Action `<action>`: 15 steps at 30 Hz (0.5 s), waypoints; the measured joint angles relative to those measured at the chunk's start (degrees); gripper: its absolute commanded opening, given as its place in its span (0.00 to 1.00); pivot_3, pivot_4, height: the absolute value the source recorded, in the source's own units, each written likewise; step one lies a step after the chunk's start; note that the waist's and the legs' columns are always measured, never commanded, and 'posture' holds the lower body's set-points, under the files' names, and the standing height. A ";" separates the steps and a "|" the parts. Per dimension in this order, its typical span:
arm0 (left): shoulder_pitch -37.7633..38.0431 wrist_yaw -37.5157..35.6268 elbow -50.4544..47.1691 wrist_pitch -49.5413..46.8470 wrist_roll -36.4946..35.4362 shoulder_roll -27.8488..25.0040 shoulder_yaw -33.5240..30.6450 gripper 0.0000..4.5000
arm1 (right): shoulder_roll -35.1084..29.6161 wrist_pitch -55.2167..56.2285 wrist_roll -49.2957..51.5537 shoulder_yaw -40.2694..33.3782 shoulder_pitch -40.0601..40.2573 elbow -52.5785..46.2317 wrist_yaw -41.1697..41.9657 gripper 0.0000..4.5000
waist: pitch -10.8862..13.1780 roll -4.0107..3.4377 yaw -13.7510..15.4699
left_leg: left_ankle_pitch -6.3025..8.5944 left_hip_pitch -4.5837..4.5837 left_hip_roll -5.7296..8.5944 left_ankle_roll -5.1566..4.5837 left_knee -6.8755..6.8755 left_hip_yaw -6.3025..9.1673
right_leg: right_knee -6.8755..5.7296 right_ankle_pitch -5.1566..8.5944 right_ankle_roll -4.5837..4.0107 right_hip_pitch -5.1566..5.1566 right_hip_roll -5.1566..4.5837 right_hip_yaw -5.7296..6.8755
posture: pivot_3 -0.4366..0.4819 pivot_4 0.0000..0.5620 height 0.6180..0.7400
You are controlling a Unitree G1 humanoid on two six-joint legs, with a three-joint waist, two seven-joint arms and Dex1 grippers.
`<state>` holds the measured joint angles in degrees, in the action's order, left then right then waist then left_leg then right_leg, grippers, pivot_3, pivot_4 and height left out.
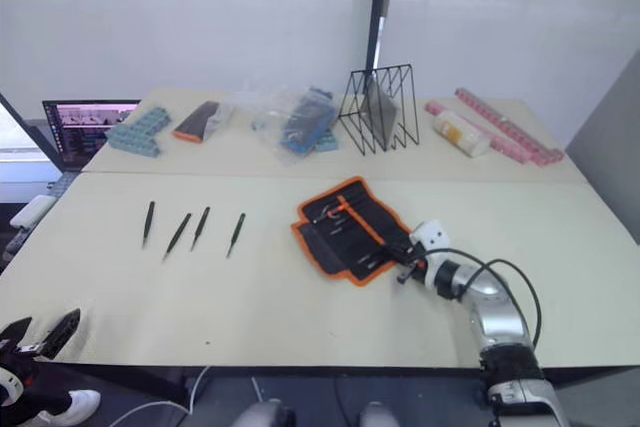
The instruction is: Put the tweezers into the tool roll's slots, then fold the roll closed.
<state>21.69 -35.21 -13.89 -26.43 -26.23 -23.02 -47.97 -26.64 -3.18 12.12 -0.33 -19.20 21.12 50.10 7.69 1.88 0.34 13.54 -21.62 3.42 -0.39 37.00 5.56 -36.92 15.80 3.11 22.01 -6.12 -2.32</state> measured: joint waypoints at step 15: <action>-16.19 16.59 0.23 -6.77 2.36 -2.68 11.96 0.99 | 0.34 -0.39 0.30 -0.24 1.54 -2.47 -0.36 0.00 | -0.14 0.14 -0.21 | 0.00 0.00 0.00 0.01 -0.11 0.00 | -0.04 -0.02 -0.03 0.10 0.11 0.01 | 0.48 0.27 1.00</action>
<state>5.50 -18.62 -13.67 -33.20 -23.87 -25.71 -36.01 -26.30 -3.57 12.41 -0.57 -17.66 18.66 49.73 7.56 2.01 0.13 13.53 -21.62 3.42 -0.38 36.90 5.56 -36.96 15.78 3.08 22.11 -6.01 -2.31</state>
